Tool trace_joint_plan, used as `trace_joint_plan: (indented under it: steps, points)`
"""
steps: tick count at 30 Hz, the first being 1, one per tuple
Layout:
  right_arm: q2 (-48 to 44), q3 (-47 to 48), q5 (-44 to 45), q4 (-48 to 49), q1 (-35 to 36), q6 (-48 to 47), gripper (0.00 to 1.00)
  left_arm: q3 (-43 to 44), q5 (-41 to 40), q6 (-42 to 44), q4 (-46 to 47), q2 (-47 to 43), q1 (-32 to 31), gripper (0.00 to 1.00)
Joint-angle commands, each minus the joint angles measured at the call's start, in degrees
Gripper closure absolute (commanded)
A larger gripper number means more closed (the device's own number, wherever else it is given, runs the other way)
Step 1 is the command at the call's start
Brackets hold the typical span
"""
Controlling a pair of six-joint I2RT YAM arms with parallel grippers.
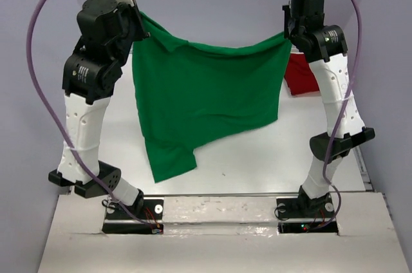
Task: Fold and stack the t-shirts
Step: Flatten the tshirt out
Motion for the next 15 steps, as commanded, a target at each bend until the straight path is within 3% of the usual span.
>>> trace_joint_plan:
  steps: [1,5,10,15]
  points:
    - [-9.5,-1.1,-2.8,5.5,-1.0,-1.5,1.00,1.9,0.2,1.5,2.8,-4.0,0.1,1.00]
    - [-16.2,-8.5,-1.3,7.6,-0.5,-1.7,1.00,-3.1,-1.1,1.7,3.7,-8.9,0.0,1.00]
    - [-29.8,-19.0,11.1,12.0,11.3,-7.0,1.00,-10.8,-1.1,1.3,3.8,-19.3,-0.2,1.00]
    - [-38.2,-23.3,14.2,11.9,14.5,-7.4,1.00,-15.0,-0.6,0.7,3.7,-26.3,-0.2,1.00]
